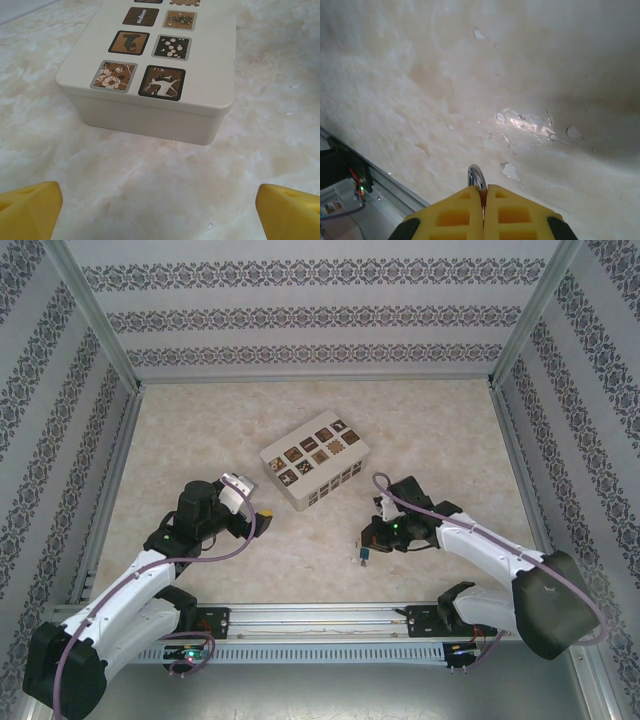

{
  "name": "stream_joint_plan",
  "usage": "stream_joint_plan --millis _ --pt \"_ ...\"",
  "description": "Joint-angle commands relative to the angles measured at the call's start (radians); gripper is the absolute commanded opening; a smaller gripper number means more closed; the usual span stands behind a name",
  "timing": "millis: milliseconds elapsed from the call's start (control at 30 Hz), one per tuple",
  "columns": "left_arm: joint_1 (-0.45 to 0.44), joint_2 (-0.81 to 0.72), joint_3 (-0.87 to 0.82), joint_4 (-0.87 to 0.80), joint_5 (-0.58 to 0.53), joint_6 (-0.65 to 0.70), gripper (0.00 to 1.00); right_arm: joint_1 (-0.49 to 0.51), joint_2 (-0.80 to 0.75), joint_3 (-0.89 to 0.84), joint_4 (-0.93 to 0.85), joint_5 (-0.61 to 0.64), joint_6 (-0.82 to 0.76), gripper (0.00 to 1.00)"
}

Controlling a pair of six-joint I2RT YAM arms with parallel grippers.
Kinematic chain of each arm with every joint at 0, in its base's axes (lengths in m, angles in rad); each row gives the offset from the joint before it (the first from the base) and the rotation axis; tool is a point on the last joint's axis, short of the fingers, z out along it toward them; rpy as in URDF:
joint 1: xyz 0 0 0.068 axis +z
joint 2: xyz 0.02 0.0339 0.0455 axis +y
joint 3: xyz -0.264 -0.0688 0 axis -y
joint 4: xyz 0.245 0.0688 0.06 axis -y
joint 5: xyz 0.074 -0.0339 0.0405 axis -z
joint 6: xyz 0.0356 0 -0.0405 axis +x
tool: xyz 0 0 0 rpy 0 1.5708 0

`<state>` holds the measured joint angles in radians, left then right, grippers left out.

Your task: Unlock the padlock with the key

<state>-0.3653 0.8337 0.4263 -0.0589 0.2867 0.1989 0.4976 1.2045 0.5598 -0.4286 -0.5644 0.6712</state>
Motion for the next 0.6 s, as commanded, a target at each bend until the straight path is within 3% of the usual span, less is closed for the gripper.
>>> stream_joint_plan --millis 0,333,567 --pt "-0.003 0.002 -0.008 0.011 -0.002 0.023 0.99 0.018 0.053 -0.011 -0.012 -0.027 -0.034 0.00" --pt "-0.005 0.001 -0.008 0.008 -0.009 0.028 0.99 0.036 0.206 0.020 0.006 -0.035 -0.080 0.00" --pt "-0.006 0.005 -0.009 0.005 -0.020 0.033 0.99 0.034 0.215 0.037 -0.008 -0.026 -0.099 0.19"
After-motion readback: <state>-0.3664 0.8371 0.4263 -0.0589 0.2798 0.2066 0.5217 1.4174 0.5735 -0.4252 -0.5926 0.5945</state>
